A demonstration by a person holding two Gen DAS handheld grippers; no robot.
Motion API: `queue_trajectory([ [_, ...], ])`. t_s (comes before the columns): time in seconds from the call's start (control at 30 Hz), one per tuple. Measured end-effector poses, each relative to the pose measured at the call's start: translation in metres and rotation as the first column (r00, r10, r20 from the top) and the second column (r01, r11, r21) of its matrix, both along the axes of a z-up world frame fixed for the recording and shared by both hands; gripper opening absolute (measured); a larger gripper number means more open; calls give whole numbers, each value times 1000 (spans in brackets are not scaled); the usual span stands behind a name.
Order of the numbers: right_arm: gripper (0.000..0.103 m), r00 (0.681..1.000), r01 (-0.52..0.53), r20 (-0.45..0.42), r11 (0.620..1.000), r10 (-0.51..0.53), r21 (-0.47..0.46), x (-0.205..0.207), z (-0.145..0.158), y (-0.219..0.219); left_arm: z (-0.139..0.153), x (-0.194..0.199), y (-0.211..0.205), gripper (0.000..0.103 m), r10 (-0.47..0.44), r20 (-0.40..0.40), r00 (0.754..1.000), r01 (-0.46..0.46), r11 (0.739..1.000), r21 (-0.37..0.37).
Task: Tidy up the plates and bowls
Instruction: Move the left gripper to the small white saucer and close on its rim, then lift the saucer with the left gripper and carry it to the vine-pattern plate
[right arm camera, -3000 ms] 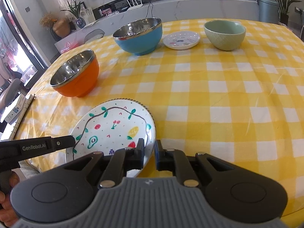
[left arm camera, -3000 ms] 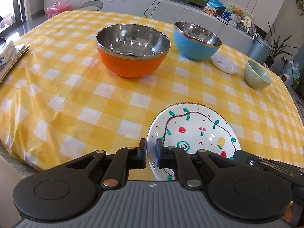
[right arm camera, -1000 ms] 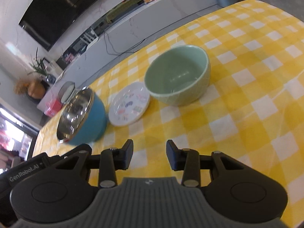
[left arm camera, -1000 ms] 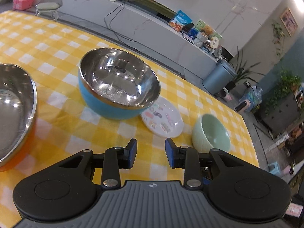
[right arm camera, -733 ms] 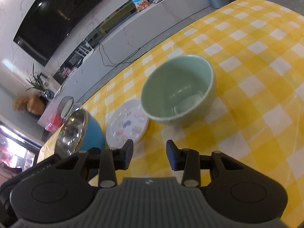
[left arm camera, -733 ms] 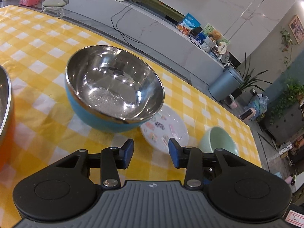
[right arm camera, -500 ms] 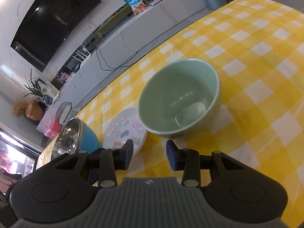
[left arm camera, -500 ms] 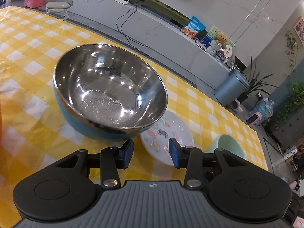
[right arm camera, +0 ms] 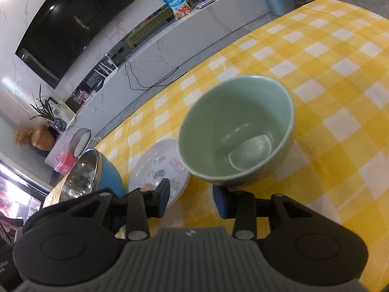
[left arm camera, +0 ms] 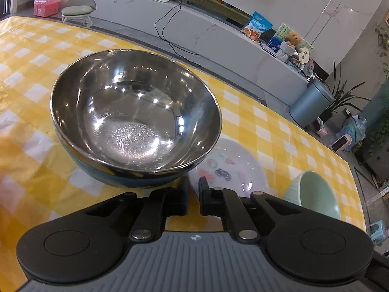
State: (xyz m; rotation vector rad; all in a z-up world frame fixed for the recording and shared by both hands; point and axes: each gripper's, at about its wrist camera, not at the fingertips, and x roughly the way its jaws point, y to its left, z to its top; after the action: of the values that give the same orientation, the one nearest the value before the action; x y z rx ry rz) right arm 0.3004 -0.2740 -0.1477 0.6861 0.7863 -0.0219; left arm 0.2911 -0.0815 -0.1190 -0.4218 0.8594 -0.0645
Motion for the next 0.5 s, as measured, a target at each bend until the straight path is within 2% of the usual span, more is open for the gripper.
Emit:
queue_trajectory([
  [0.13, 40, 1000, 2, 2, 1000, -2, 5, -2, 3, -1, 2, -4, 5, 1, -9, -8, 1000, 9, 1000, -2],
  [0.43, 40, 1000, -15, -7, 999, 15, -39, -8, 8, 2, 8, -17, 11, 1, -87, -46, 995, 87, 996, 3],
  [0.5, 35, 1000, -13, -21, 1000, 13, -27, -9, 5, -1, 8, -19, 12, 1, -101, -55, 993, 101, 995, 8],
])
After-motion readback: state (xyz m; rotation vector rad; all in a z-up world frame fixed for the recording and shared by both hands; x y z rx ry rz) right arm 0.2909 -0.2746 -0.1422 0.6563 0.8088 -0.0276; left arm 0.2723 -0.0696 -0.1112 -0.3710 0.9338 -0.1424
